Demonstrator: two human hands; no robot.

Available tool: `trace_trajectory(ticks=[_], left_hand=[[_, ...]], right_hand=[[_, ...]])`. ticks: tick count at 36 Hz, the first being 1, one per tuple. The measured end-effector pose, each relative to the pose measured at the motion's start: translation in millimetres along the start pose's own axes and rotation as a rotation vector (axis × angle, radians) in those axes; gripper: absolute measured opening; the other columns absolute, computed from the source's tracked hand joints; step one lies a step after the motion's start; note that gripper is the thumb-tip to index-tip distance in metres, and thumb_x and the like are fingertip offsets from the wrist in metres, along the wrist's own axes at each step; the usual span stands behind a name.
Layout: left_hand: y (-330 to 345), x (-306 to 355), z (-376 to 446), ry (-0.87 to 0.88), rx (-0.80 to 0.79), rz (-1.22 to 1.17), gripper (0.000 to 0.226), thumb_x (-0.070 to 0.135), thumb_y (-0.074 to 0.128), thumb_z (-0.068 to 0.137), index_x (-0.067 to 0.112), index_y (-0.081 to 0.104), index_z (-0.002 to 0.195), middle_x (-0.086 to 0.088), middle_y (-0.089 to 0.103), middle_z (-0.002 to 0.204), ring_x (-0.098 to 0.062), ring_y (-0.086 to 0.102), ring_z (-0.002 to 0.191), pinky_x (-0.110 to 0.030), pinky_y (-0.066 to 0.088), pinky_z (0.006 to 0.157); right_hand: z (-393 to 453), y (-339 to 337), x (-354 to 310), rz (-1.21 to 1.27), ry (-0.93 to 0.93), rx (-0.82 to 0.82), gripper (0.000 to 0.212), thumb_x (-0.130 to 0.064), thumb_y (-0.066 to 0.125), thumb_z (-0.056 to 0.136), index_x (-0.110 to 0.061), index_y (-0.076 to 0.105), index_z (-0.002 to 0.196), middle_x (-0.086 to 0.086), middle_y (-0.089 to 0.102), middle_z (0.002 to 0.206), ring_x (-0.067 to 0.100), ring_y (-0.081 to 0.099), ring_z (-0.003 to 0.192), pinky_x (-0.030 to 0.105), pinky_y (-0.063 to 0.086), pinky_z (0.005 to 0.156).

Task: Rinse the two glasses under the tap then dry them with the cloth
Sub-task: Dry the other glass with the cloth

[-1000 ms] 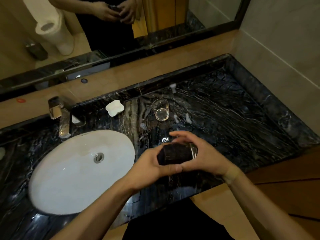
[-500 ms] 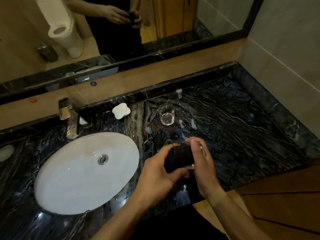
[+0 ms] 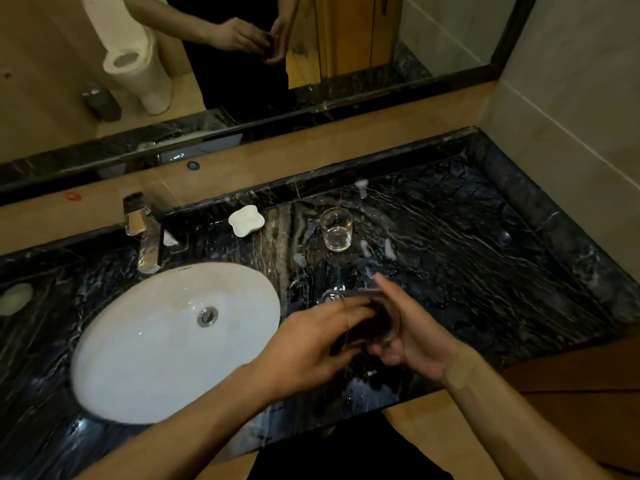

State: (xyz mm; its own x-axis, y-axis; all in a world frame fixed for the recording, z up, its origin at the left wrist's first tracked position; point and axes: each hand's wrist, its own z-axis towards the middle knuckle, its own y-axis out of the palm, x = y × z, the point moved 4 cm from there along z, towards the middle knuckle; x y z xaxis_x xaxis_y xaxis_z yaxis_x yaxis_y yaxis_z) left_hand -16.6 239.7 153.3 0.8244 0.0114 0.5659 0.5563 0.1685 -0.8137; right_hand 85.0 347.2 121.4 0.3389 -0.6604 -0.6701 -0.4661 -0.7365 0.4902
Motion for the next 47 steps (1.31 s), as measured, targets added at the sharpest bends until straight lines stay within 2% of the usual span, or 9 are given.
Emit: trace_trajectory(ticks=[6, 10, 14, 18, 24, 29, 34, 40, 47], left_hand=[[-7, -4, 8, -0.734, 0.237, -1.113, 0.032, -0.001, 0.076, 0.08, 0.011, 0.074, 0.109, -0.011, 0.077, 0.103, -0.024, 0.073, 0.096, -0.031, 0.057, 0.089], [-4, 8, 10, -0.749, 0.201, -1.215, 0.032, 0.0, 0.077, 0.076, 0.009, 0.075, 0.107, -0.013, 0.077, 0.105, -0.024, 0.073, 0.097, -0.032, 0.056, 0.091], [1, 14, 12, -0.544, 0.235, -0.682, 0.06, 0.014, 0.084, 0.071, 0.031, 0.065, 0.125, 0.005, 0.075, 0.111, -0.01, 0.07, 0.102, -0.03, 0.056, 0.092], [8, 14, 6, -0.078, 0.131, 0.166, 0.056, 0.036, 0.066, 0.082, 0.037, 0.052, 0.137, 0.011, 0.06, 0.136, -0.016, 0.063, 0.112, -0.033, 0.058, 0.081], [7, 4, -8, 0.3, -0.104, 0.441, 0.048, 0.025, 0.053, 0.092, 0.019, 0.05, 0.139, -0.003, 0.058, 0.14, -0.026, 0.064, 0.111, -0.037, 0.059, 0.067], [-8, -3, 1, -0.371, 0.163, -0.331, 0.051, 0.025, 0.08, 0.079, 0.038, 0.062, 0.125, 0.012, 0.073, 0.112, -0.001, 0.068, 0.097, -0.018, 0.053, 0.083], [-3, -1, 6, -0.773, 0.215, -1.132, 0.041, 0.003, 0.085, 0.069, 0.012, 0.075, 0.108, -0.012, 0.078, 0.1, -0.025, 0.074, 0.092, -0.031, 0.058, 0.084], [-8, 8, 10, -0.503, 0.156, -0.421, 0.067, 0.035, 0.084, 0.063, 0.035, 0.063, 0.126, 0.009, 0.074, 0.111, -0.01, 0.07, 0.101, -0.033, 0.057, 0.09], [-8, 13, 0, 0.35, -0.043, 0.493, 0.048, 0.025, 0.064, 0.09, 0.019, 0.056, 0.136, -0.001, 0.06, 0.138, -0.024, 0.065, 0.105, -0.032, 0.057, 0.059]], right_hand=[[6, -4, 3, -0.402, -0.692, 0.3, 0.046, -0.064, 0.052, 0.088, -0.047, 0.049, 0.131, -0.003, 0.058, 0.13, 0.014, 0.063, 0.108, 0.032, 0.052, 0.084], [4, -5, -8, -0.53, -0.892, 0.472, 0.028, -0.047, 0.049, 0.089, -0.033, 0.057, 0.112, -0.019, 0.064, 0.107, 0.003, 0.062, 0.098, 0.017, 0.046, 0.083], [10, -2, -10, -0.315, -0.764, 0.581, 0.027, -0.042, 0.046, 0.089, -0.024, 0.066, 0.092, -0.018, 0.067, 0.086, 0.002, 0.061, 0.08, 0.015, 0.047, 0.069], [18, -4, -3, -0.045, -0.195, 0.45, 0.025, -0.034, 0.055, 0.096, -0.016, 0.067, 0.083, -0.002, 0.059, 0.054, 0.014, 0.056, 0.048, 0.021, 0.04, 0.037], [16, -3, 5, -0.266, 0.193, 0.18, 0.05, -0.058, 0.047, 0.095, -0.013, 0.068, 0.105, 0.002, 0.061, 0.056, 0.018, 0.058, 0.043, 0.016, 0.03, 0.032], [18, -1, 5, -0.125, -0.21, 0.144, 0.052, -0.064, 0.051, 0.088, -0.025, 0.062, 0.12, 0.005, 0.063, 0.097, 0.011, 0.055, 0.059, 0.019, 0.032, 0.037], [14, 1, 2, -0.33, -0.751, 0.358, 0.037, -0.051, 0.045, 0.091, -0.028, 0.06, 0.116, -0.005, 0.065, 0.107, 0.012, 0.065, 0.093, 0.021, 0.051, 0.076], [14, 5, -3, -0.041, -0.465, 0.518, 0.029, -0.034, 0.046, 0.099, -0.016, 0.065, 0.085, -0.008, 0.064, 0.066, 0.011, 0.059, 0.06, 0.02, 0.044, 0.041], [9, 2, -3, -0.09, 0.2, 0.162, 0.047, -0.055, 0.048, 0.094, -0.016, 0.058, 0.07, -0.001, 0.047, 0.043, 0.012, 0.044, 0.029, 0.01, 0.023, 0.026]])
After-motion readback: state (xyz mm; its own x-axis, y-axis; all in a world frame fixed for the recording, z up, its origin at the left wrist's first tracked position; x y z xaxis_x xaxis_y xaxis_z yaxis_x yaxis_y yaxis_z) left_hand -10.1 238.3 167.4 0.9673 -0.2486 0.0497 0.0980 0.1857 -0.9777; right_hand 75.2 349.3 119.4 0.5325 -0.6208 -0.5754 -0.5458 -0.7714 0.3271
